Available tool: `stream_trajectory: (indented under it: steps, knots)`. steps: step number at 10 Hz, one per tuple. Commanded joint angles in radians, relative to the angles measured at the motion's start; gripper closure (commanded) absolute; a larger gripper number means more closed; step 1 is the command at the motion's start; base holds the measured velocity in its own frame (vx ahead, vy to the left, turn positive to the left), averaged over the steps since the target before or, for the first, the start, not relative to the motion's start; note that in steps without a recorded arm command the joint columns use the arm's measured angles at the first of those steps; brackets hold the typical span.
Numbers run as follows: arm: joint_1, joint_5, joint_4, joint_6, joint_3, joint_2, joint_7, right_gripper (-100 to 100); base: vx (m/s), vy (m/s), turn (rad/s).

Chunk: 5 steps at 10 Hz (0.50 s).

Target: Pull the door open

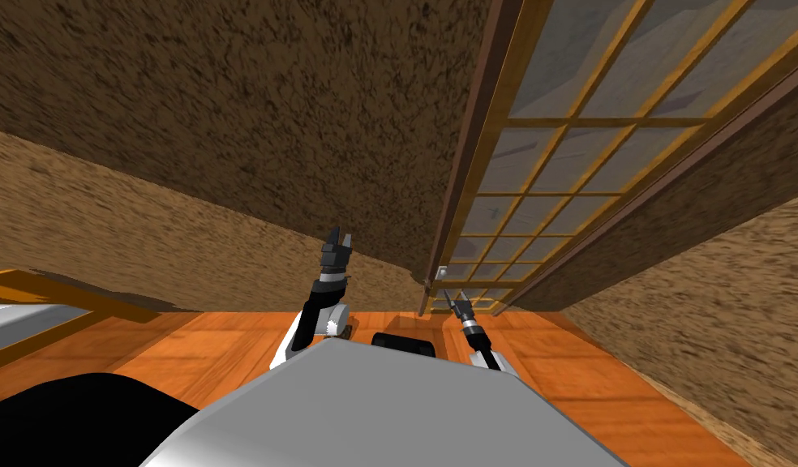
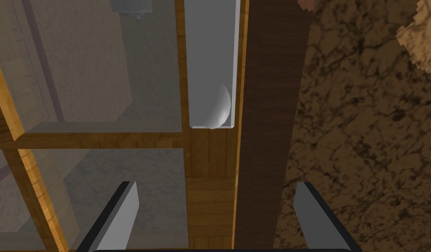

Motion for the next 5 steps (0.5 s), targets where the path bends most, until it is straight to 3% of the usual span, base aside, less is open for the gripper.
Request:
stream_trajectory:
  steps: [1, 3, 4, 5]
  knots:
    - [0.004, -0.008, 0.017, -0.016, -0.012, -0.01, -0.002, -100, 0.191, 0.074, 0.147]
    - [0.017, -0.025, 0.037, -0.039, -0.037, -0.033, -0.009, -100, 0.207, 0.075, 0.141]
    - [0.017, -0.025, 0.037, -0.039, -0.037, -0.033, -0.009, -100, 0.135, 0.045, 0.08]
    - [0.027, -0.038, 0.053, -0.056, -0.056, -0.052, -0.015, -100, 0.15, 0.053, 0.185]
